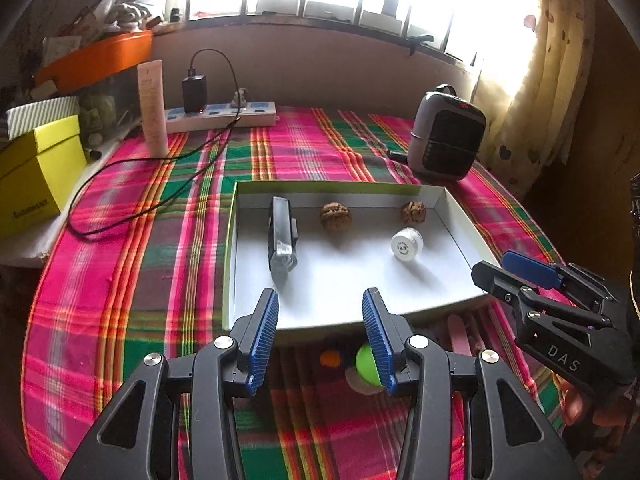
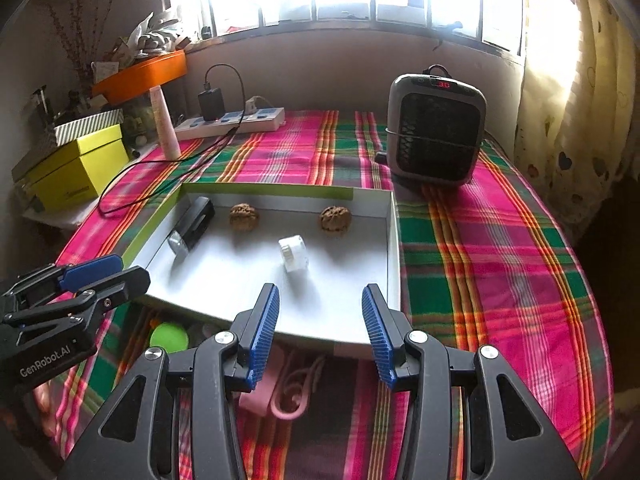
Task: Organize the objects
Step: 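Withdraw both grippers toward the green ball and pink items, then close the left gripper around the green-topped white mushroom toy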
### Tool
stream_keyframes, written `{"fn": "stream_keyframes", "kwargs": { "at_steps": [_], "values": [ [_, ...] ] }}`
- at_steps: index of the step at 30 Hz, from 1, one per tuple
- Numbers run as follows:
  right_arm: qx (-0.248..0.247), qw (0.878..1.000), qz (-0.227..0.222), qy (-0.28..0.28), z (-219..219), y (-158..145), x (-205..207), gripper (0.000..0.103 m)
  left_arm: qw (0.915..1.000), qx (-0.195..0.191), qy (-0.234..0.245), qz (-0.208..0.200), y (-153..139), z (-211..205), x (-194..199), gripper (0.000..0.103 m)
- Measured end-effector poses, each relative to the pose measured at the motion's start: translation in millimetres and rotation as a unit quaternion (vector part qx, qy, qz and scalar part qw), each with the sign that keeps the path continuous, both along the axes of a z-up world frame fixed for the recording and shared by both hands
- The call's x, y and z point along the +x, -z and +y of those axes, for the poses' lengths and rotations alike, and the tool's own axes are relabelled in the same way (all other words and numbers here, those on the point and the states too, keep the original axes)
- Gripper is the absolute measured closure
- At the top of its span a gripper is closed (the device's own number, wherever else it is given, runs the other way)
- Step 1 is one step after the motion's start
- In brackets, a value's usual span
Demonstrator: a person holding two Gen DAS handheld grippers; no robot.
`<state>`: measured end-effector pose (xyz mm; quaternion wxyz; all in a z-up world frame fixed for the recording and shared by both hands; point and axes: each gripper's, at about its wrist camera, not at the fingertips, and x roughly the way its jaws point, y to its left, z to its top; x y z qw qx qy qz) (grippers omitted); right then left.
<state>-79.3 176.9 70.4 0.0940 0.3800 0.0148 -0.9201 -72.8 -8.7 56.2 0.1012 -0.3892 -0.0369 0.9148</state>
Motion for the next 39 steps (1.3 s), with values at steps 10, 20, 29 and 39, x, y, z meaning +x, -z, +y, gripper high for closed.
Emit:
{"fn": "stream_keyframes", "kwargs": {
  "at_steps": [10,20,29,39],
  "values": [
    [0.002,1.000,0.001,-0.007,2.2,4.1,19.1,0.058,0.9998,0.013,0.014,-0.012,8.3,-0.6,17.3,0.061],
    [-0.001,1.000,-0.006,-0.007,6.2,12.7,31.7,0.058,0.9987,0.021,0.036,-0.028,16.0,12.2,24.5,0.060],
    [-0.007,1.000,-0.017,-0.001,10.7,19.7,36.0,0.058,0.9983,0.018,0.042,-0.036,21.3,24.3,18.7,0.059],
    [-0.013,1.000,-0.028,-0.002,11.8,25.4,33.3,0.058,0.9987,0.012,0.031,-0.039,27.4,26.9,11.0,0.059]
  ]
}}
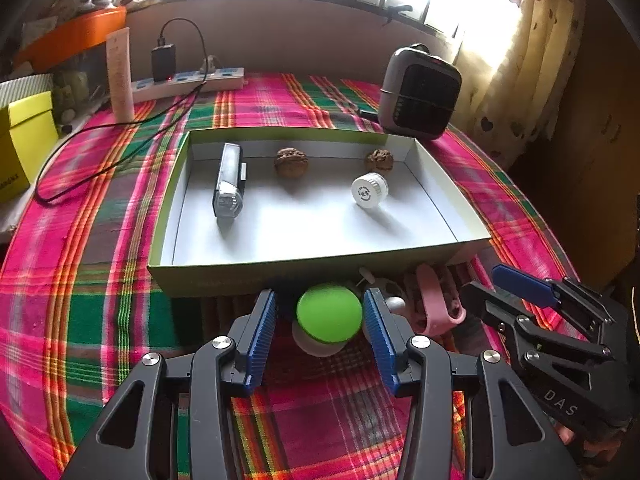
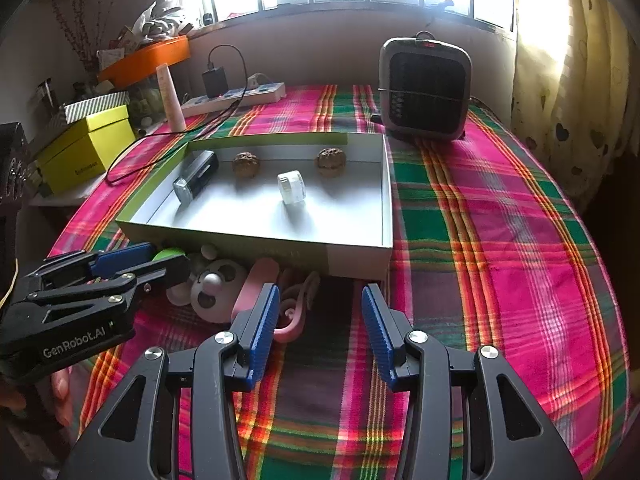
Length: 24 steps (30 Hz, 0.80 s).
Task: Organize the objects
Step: 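Close the left gripper around the green-topped white mushroom toy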
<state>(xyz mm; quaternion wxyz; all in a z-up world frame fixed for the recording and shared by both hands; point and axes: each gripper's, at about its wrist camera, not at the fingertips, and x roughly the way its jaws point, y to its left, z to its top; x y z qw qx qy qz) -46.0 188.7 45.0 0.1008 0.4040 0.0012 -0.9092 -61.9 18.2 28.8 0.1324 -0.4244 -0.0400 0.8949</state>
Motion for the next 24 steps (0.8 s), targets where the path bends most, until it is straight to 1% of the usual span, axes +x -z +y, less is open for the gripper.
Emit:
{"fn": "stream_keyframes", "kwargs": {
  "at_steps": [6,9,11,24],
  "values": [
    [-0.002,1.000,-0.002,-0.008,-4.5,0.6,0.1,0.058,1.0000,0.004,0.002,0.001,0.5,-1.2,0.4,0.061],
    [-0.003,1.000,-0.003,-0.014,-7.7,1.1,0.5,0.058,0.9999,0.010,0.004,0.002,0.2,-3.3,1.6,0.065],
    [-0.002,1.000,-0.006,-0.014,-8.8,2.2,0.7,0.058,0.9999,0.013,0.004,0.003,-0.9,-4.5,2.8,0.071],
    [0.017,1.000,-0.014,0.005,0.0,6.5,3.0,0.058,0.9998,0.014,-0.013,0.005,-1.6,-18.4,7.6,0.072]
  ]
}}
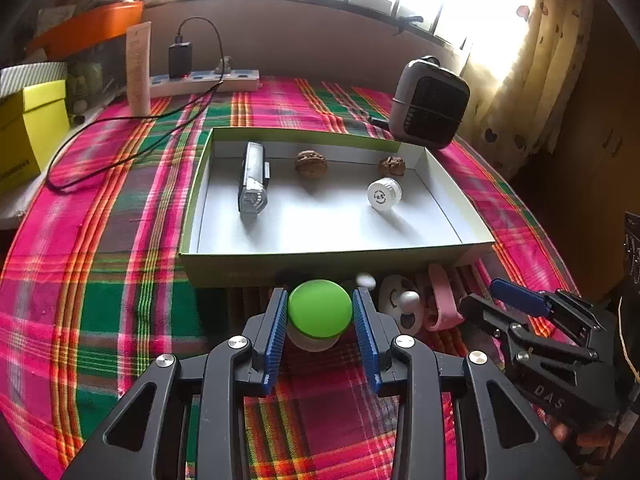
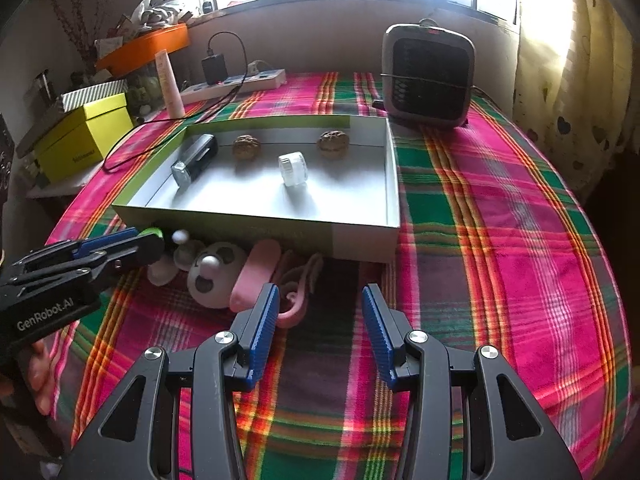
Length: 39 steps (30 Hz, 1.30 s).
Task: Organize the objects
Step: 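Close the left gripper around the green-topped white mushroom toy, then grasp the pink curled clip with the right gripper while the left gripper holds the green toy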
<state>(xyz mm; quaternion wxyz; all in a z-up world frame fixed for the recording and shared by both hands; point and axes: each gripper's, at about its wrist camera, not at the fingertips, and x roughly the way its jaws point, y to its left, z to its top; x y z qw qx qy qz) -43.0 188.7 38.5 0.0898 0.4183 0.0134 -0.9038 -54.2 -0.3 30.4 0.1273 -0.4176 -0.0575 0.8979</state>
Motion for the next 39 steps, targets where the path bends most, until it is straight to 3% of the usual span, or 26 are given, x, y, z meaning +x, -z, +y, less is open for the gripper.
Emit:
{"fn": "stream_keyframes", "kwargs": {
  "at_steps": [5,12,27,39],
  "values": [
    [0.006,1.000,-0.001,0.011,6.4,-0.4,0.0,0.058,1.0000,-0.002,-0.002,0.000,0.2,-4.0,2.5,0.071],
    [-0.009,1.000,0.010,-0.014,-0.7,-2.9,5.4,0.058,1.0000,0.000,-0.002,0.001,-0.2,-7.0,4.3,0.071],
    [0.013,0.999,-0.005,-0.040,-11.7,3.8,5.9,0.058,1.0000,-0.001,-0.002,-0.006,2.6,-5.0,4.8,0.071],
    [0.024,1.000,-0.014,-0.013,4.2,8.9,1.0,0.058,0.9999,0.002,0.001,-0.012,5.2,-3.3,3.7,0.071]
  ]
}}
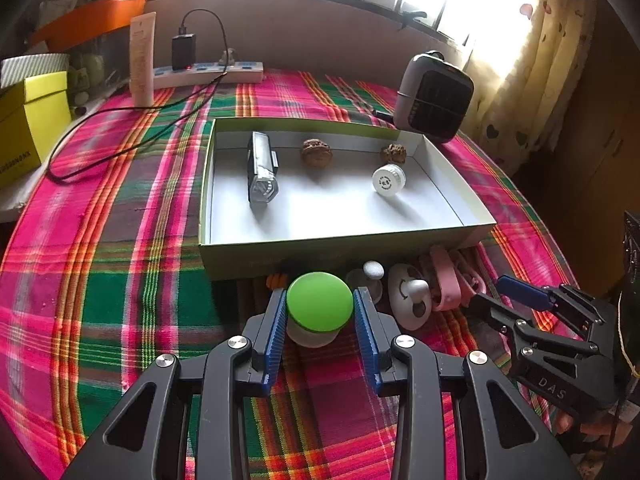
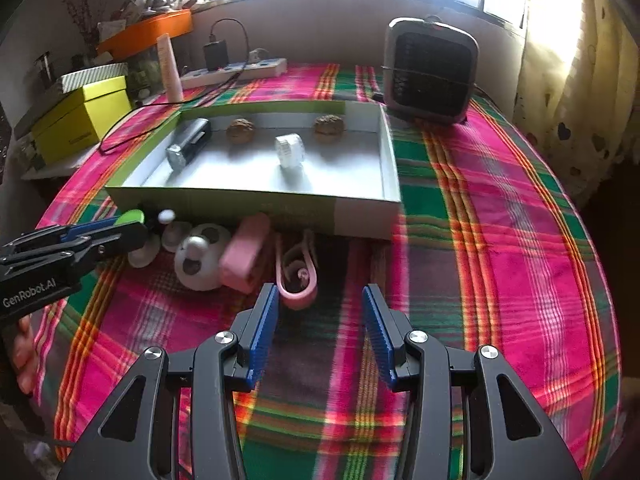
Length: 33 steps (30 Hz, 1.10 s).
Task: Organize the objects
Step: 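Grasp the pink curled clip with the right gripper while the left gripper holds the green toy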
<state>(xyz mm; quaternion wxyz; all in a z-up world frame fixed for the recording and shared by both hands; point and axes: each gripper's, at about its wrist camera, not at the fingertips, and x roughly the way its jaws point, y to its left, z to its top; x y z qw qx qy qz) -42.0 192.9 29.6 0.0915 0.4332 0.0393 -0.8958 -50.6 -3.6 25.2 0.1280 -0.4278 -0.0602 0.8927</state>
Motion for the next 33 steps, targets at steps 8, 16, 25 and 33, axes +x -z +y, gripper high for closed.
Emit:
{"fn": "stream_keyframes", "kwargs": {
  "at_steps": [8,16,25,33],
  "values": [
    [-0.003,1.000,0.000,-0.021,-4.7,2.4,-3.6,0.058,1.0000,-0.001,0.000,-0.005,2.9,0.6,-0.7,0.071],
    [0.005,0.999,-0.007,-0.034,-9.7,6.4,-16.0,0.058,0.9999,-0.006,0.001,-0.015,10.3,2.3,-5.0,0.070],
    [0.002,0.999,0.000,-0.041,-10.8,7.1,-22.7,0.058,0.9998,-0.015,-0.005,-0.015,12.1,3.3,-11.8,0.069],
    [-0.002,0.999,0.001,-0.043,-10.5,6.6,-21.9,0.070,0.9997,-0.020,-0.006,-0.011,12.0,3.4,-11.5,0.073]
  ]
}}
